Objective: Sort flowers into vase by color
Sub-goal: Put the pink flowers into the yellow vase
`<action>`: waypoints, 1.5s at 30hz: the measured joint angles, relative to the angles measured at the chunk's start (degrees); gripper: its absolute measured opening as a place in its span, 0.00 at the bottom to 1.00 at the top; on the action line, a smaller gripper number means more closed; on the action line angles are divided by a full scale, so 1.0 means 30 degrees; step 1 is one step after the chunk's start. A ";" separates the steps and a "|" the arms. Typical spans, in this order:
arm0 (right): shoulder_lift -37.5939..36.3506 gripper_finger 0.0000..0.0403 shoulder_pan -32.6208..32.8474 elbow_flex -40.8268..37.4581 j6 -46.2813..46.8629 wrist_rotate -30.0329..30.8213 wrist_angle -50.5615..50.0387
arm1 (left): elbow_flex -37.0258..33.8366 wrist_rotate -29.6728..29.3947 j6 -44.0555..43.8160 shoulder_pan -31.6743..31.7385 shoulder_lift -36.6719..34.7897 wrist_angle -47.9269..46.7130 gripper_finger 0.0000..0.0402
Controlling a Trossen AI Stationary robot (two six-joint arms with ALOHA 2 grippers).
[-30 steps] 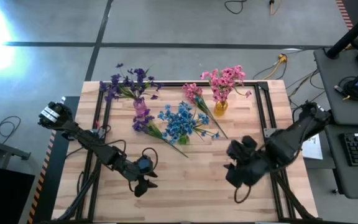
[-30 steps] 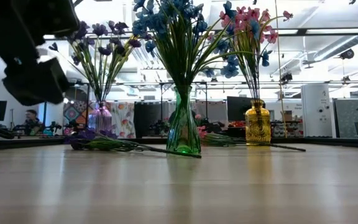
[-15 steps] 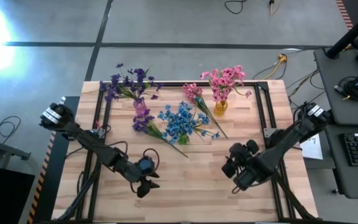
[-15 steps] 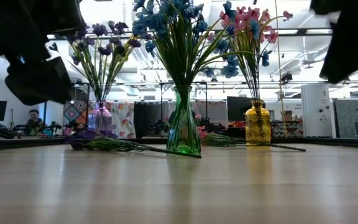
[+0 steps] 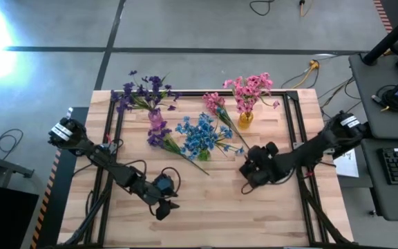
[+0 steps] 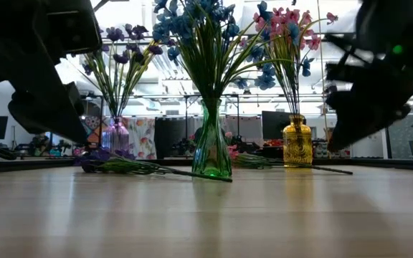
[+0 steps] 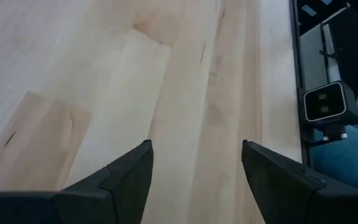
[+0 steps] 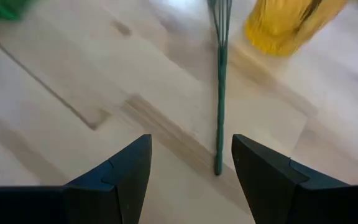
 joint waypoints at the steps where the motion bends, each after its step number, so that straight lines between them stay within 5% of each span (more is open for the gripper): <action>1: 0.0000 0.53 -0.0444 -0.0347 -0.0536 -0.0405 0.0672 | 0.0047 -0.0011 0.0118 0.0000 -0.0007 -0.0003 0.58; 22: 0.0007 0.52 -0.6992 -0.5235 -0.7883 -0.1555 1.3812 | 0.0976 -0.0067 0.4470 0.0262 -0.0029 -0.0085 0.58; 40: -0.0030 0.05 -0.7180 -0.6543 -0.6568 -0.3802 1.5460 | 0.1036 -0.0529 0.6855 0.1050 -0.0044 -0.0088 0.58; 45: -0.0332 0.05 -0.6239 -0.5667 -0.4936 -0.7330 1.4805 | 0.1036 -0.0503 0.6926 0.1161 -0.0273 -0.0147 0.58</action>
